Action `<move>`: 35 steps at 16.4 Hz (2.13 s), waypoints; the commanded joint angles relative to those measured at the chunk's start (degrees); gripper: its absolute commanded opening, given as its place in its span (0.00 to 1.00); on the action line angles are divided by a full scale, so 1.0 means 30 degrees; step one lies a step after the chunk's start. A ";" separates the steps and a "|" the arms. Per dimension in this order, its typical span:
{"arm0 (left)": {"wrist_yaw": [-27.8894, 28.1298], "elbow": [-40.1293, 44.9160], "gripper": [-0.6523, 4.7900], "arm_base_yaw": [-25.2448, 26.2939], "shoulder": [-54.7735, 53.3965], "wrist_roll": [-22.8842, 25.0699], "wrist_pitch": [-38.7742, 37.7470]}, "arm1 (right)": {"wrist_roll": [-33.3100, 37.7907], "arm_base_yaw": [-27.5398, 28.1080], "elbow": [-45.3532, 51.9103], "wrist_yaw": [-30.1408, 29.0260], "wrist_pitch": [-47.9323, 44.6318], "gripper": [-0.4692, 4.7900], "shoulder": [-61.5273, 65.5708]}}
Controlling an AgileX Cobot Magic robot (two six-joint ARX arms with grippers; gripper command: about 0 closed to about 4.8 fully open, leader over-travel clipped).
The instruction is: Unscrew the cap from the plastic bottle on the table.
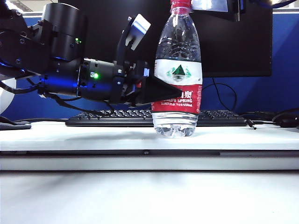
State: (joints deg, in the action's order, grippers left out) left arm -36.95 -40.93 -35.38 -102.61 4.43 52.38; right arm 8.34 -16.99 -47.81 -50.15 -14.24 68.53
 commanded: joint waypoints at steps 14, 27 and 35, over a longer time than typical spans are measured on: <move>0.0313 0.0146 0.18 0.0036 -0.0160 0.0022 -0.1290 | 0.0809 0.0029 -0.0095 0.0940 -0.0612 0.70 -0.0233; 0.0291 0.0146 0.18 0.0036 -0.0160 0.0015 -0.1144 | -0.1916 -1.0528 -0.0044 2.4866 0.2550 0.82 -0.3847; 0.0233 0.0146 0.18 0.0036 -0.0160 0.0015 -0.1151 | -0.0707 -1.2611 -0.0051 2.7540 0.1093 0.83 -0.0998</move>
State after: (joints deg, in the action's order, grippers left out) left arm -36.82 -40.88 -35.29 -102.63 4.27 52.36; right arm 5.89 -54.78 -47.79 32.16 -9.61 65.47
